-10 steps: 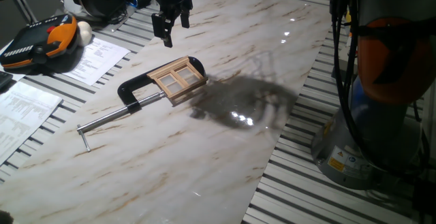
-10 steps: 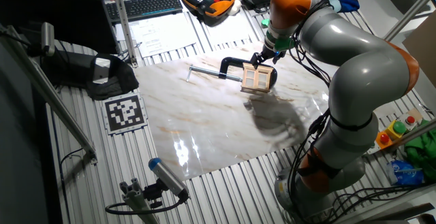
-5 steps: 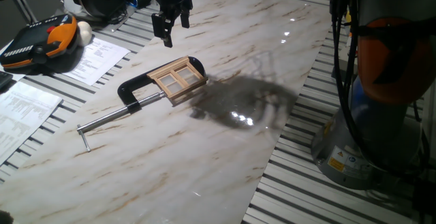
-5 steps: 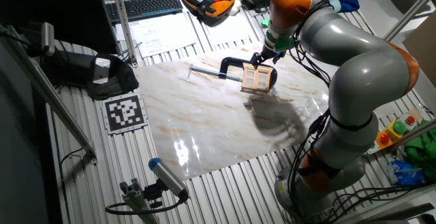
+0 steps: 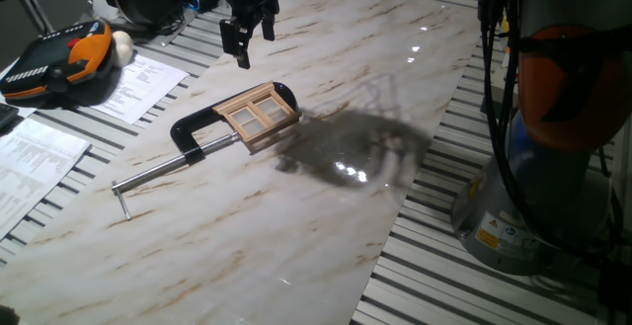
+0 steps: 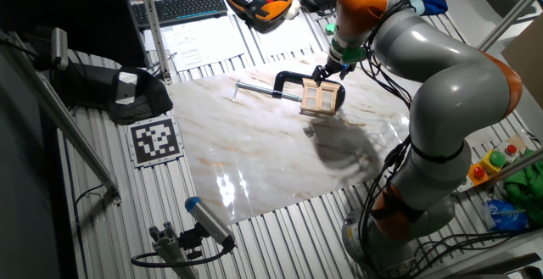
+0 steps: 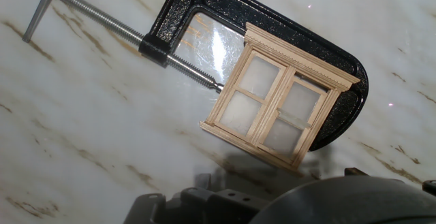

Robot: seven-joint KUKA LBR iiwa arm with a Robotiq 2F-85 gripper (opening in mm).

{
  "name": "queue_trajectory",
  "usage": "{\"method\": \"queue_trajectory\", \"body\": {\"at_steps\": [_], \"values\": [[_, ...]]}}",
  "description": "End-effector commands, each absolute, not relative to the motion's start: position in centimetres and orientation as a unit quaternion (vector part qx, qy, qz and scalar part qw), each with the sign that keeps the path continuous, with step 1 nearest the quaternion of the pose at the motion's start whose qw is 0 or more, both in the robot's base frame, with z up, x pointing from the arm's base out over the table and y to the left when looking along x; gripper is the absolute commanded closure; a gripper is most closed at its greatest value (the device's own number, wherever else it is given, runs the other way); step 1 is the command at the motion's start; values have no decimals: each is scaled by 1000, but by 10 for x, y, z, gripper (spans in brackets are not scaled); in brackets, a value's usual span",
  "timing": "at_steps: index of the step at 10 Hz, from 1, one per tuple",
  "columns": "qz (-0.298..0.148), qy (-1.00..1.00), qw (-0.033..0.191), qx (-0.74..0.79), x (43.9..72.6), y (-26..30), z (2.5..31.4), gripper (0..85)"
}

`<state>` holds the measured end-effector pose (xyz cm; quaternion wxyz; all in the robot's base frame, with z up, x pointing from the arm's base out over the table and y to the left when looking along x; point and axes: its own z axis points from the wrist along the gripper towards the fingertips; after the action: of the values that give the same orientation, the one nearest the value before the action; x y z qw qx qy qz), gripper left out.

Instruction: Open a sliding window

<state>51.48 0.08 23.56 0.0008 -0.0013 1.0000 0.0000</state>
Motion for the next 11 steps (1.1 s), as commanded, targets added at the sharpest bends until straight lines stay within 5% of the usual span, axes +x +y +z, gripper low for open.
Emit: {"method": "queue_trajectory", "body": {"at_steps": [1,2,11], "values": [[0,1000,1,-1,515,1,236,850],[-49,998,31,-17,515,0,236,850],[-46,999,26,-16,516,0,235,850]]}}
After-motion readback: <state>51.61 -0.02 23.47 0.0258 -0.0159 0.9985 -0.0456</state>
